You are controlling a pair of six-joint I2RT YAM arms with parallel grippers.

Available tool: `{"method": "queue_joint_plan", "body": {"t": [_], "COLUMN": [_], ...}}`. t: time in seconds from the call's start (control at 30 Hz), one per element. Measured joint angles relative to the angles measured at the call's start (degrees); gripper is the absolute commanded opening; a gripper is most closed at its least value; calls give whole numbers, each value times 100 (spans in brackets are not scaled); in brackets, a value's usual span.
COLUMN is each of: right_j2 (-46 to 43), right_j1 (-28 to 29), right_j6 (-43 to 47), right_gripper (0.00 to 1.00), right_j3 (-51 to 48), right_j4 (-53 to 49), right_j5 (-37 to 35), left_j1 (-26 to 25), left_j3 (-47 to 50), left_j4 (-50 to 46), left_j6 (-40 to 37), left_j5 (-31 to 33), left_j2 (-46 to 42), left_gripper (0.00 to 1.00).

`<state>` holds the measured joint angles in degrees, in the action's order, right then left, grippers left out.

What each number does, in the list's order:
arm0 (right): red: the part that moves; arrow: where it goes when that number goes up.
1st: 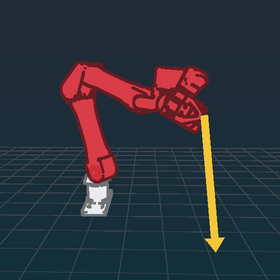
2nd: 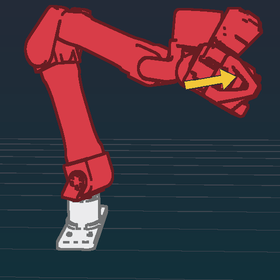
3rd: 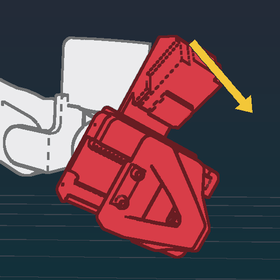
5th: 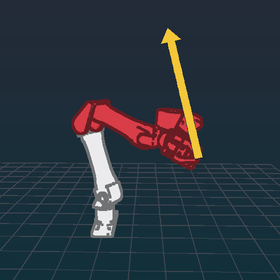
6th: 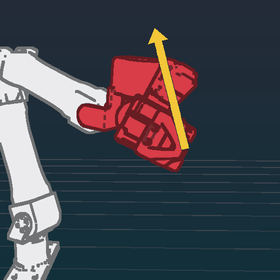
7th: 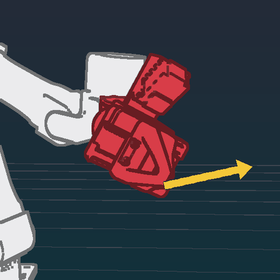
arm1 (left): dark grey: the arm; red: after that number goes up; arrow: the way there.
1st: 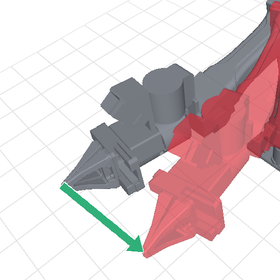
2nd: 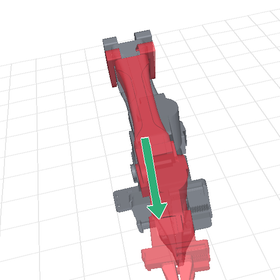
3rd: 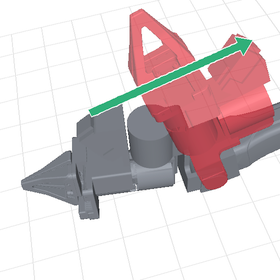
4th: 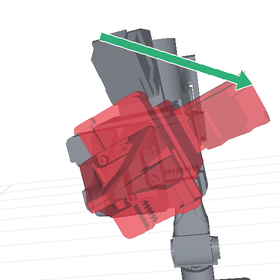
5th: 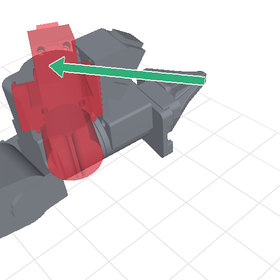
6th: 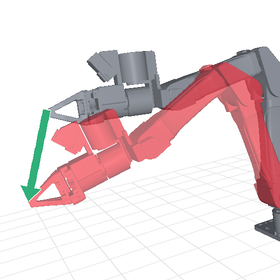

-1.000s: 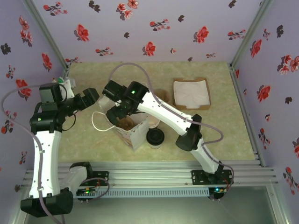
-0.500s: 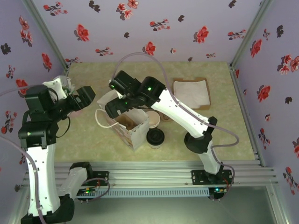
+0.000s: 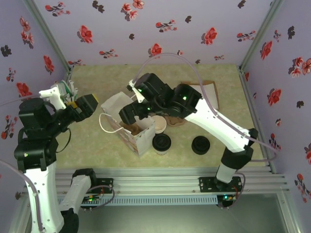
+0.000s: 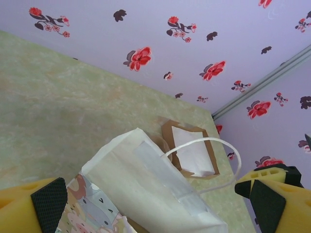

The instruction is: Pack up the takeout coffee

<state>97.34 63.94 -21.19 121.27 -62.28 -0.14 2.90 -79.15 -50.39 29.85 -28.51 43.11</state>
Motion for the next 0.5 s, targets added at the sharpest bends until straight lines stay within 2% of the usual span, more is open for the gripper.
{"method": "queue_joint_plan", "body": {"t": [0.2,0.5], "right_j2": [-994,-2520], "right_j1": [15,20], "right_j6": [-52,-326], "right_gripper": [99,99], "right_j3": [-1237,-3195], "right_j4": [479,804], "right_j5": [-114,-597], "left_j1": [0,-17], "left_j3": [81,704], "left_j4": [-127,-675], "left_j6": [-2,-7], "left_j5": [131,415], "left_j2": [-505,-1097], "left_gripper": [99,99]}}
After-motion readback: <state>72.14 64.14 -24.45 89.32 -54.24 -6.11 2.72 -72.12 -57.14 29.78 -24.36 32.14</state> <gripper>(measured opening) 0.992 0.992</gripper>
